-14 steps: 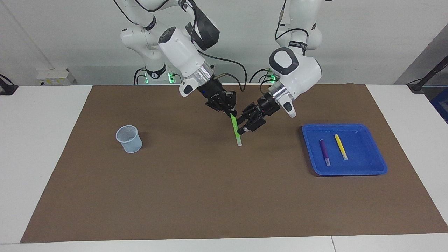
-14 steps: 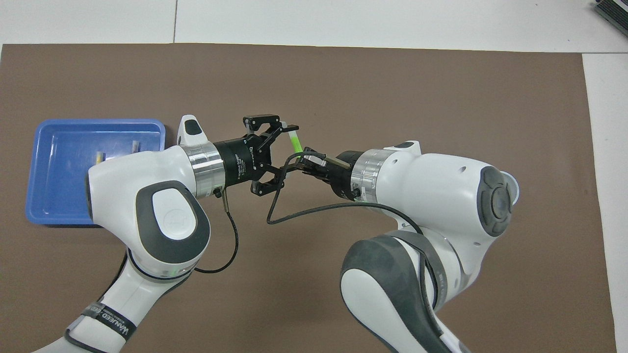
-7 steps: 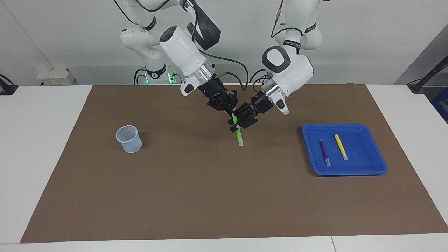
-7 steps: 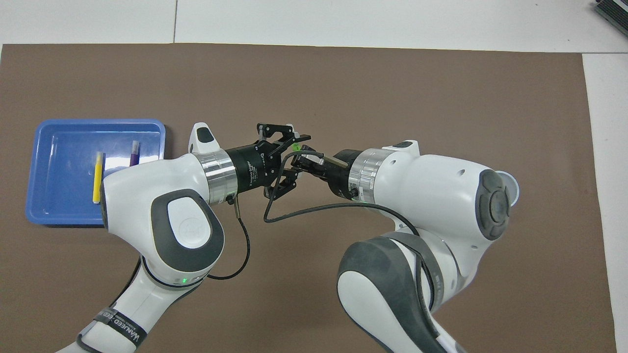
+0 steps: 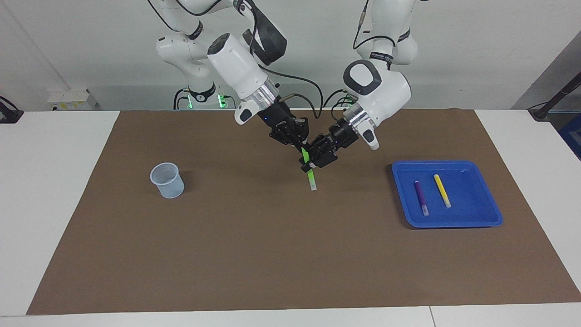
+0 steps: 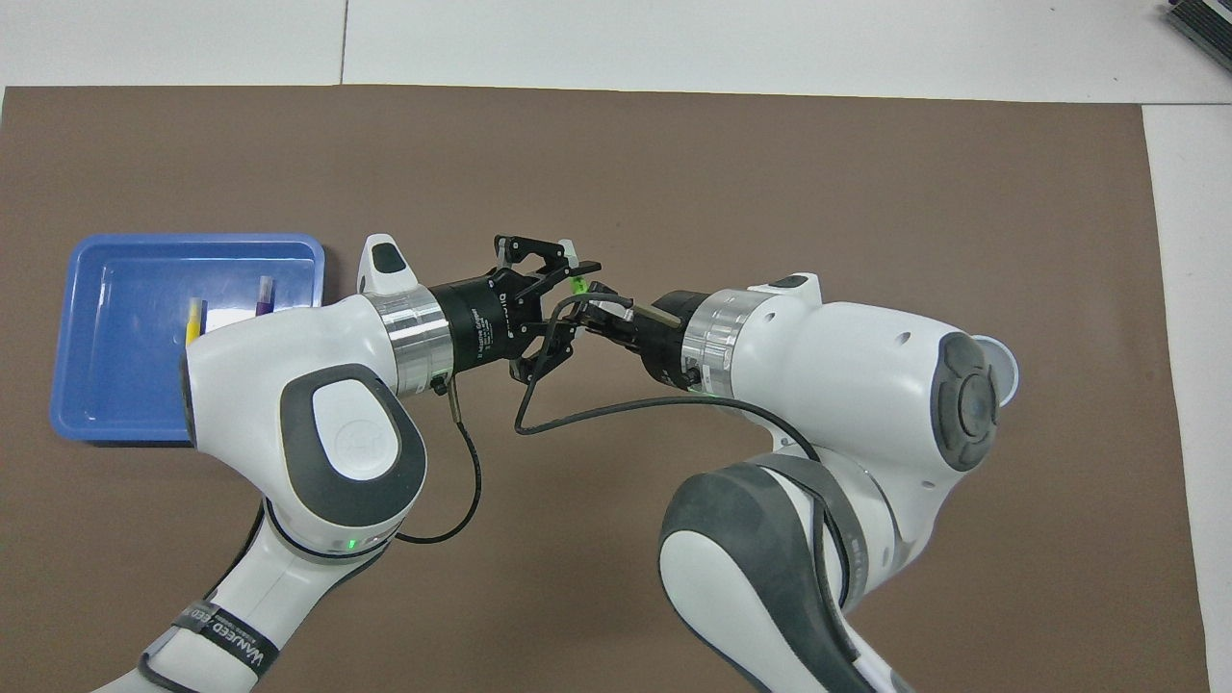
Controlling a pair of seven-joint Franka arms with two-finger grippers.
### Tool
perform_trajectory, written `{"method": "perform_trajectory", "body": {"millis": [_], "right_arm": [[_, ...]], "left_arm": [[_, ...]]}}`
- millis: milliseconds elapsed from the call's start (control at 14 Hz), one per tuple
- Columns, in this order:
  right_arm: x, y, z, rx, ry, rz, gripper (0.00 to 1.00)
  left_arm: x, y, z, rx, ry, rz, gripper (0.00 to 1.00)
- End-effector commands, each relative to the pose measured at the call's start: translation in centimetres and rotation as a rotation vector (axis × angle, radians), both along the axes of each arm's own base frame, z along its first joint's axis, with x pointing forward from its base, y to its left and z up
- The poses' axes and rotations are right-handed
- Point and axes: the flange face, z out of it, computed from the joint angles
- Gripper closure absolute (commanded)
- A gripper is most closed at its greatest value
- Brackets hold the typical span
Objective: Right arm passes pens to left for tray arrangement
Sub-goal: 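Close the left gripper on the green pen held by the right gripper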
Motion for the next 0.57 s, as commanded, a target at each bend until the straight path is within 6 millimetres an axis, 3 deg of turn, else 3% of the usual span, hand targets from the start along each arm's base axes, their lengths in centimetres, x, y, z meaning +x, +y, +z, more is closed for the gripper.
{"method": "perform_trajectory", "body": {"millis": [0, 499], "right_arm": [[0.39, 0.32, 0.15, 0.03, 0.005, -0.023, 1.0], [0.4, 0.31, 0.16, 0.03, 0.002, -0.023, 1.0]], "left_arm": [[-0.34, 0.27, 0.61, 0.0, -0.008, -0.026, 1.0], [-0.67, -0.25, 0.89, 0.028, -0.039, -0.091, 1.0]]}}
